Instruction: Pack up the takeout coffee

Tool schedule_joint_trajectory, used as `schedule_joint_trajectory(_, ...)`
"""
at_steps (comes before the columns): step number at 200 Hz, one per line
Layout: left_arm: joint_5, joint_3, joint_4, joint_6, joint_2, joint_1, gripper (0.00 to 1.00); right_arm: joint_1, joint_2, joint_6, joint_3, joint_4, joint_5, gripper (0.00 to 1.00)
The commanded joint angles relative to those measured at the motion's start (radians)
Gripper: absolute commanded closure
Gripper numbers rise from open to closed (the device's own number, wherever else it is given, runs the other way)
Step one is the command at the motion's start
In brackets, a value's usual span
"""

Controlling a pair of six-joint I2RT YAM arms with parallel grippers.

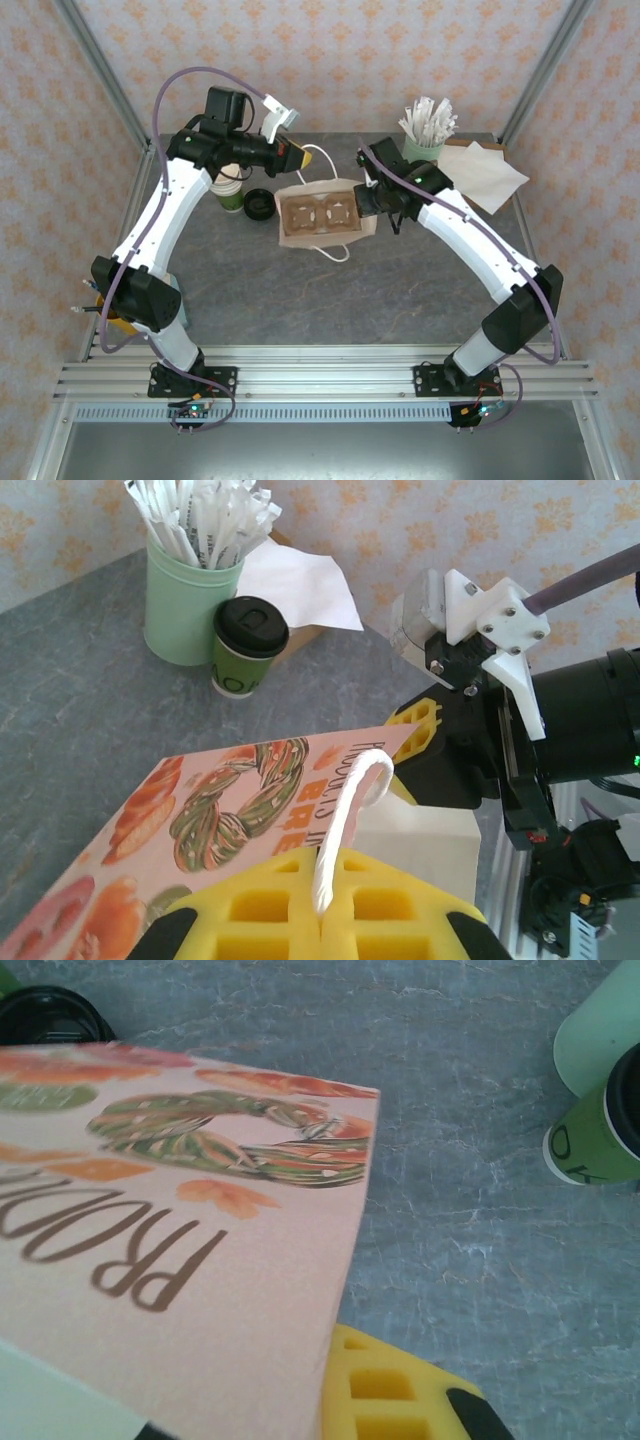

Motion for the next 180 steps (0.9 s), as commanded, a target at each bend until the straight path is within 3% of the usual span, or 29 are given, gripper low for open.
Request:
schedule_joint_trajectory(1, 0.021, 0.054, -0.078, 0.001, 0.024, -0.004, 1.0, 0.0, -0.008, -0.04, 0.069, -0.139, -0.014, 0.98)
schedule_joint_trajectory(11, 0.015, 0.044, -0.085, 0.016, 0.028, -0.003, 0.92, 0.0, -0.001, -0.058, 0.071, -0.146, -0.012, 0.99)
schedule_joint_trajectory(15, 0.008, 0.042, -0.092, 0.025, 0.03, -0.005, 0.82, 0.0, 0.001, -0.062, 0.067, -0.141, -0.014, 0.99)
schedule_joint_trajectory(25, -0.021, 0.046, -0.116, 0.054, 0.036, -0.005, 0.44, 0.001, 0.002, -0.068, 0.052, -0.107, -0.018, 1.0)
schedule_joint_trajectory(36, -0.025, 0.076, -0.165, 0.11, 0.047, -0.004, 0.31, 0.004, -0.001, -0.07, 0.031, -0.053, -0.018, 1.0)
schedule_joint_trajectory(62, 0.001, 0.126, -0.259, 0.208, 0.043, -0.005, 0.23, 0.008, 0.043, -0.083, 0.085, -0.07, -0.023, 1.0)
schedule_joint_trajectory(92, -0.013, 0.007, -0.282, 0.277, -0.047, -0.003, 0.19, 0.009, 0.088, -0.084, 0.138, -0.111, -0.015, 1.0)
schedule_joint_trajectory(109, 0.035, -0.103, -0.2, 0.26, -0.123, 0.047, 0.14, 0.009, 0.102, -0.083, 0.144, -0.111, -0.013, 1.0)
schedule_joint_trajectory(126, 0.086, -0.187, -0.052, 0.159, -0.187, 0.139, 0.09, 0.009, 0.119, -0.083, 0.163, -0.125, -0.02, 1.0)
schedule_joint_trajectory(134, 0.061, -0.173, -0.071, 0.188, -0.195, 0.154, 0.08, 0.009, 0.127, -0.084, 0.172, -0.131, -0.02, 1.0)
schedule_joint_trajectory(157, -0.06, -0.041, -0.331, 0.37, -0.141, 0.104, 0.09, 0.009, 0.136, -0.085, 0.189, -0.134, -0.017, 1.0)
schedule_joint_trajectory(180, -0.115, -0.095, -0.286, 0.381, -0.146, 0.041, 0.11, 0.009, 0.144, -0.073, 0.206, -0.137, -0.024, 1.0)
